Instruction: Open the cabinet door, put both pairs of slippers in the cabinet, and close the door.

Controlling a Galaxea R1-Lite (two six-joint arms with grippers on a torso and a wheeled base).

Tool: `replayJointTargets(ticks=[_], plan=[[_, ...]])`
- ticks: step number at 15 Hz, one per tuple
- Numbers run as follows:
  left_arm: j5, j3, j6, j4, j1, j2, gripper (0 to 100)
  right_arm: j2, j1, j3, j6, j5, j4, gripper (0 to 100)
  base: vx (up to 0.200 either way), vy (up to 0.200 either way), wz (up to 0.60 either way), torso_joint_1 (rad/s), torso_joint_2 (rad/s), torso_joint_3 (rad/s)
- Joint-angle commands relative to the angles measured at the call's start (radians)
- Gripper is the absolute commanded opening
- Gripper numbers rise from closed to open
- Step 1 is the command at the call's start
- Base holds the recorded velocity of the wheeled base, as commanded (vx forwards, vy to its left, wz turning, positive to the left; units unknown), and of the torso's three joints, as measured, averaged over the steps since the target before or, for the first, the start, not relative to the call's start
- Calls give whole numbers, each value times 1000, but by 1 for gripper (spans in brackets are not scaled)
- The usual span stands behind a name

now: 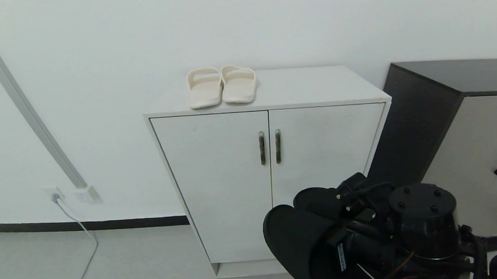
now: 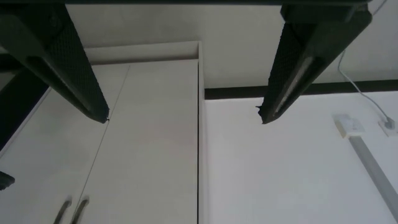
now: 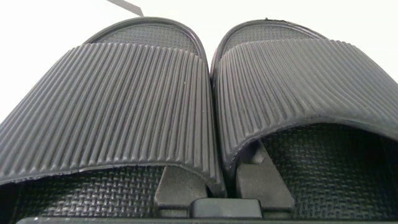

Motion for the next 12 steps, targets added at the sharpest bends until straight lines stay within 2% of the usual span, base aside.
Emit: replayJointTargets(ticks=[1,10,12], plan=[[0,0,0,0,0,0,100,3,1,3,0,-1,-1,0,0,0,0,-159,491,330],[2,0,-2,-2,-4,28,100,10,1,6,0,1,-1,0,0,0,0,-121,462,346],[3,-61,-14,-11,-3,57,100,17,1,6,0,1,-1,0,0,0,0,-39,442,393]])
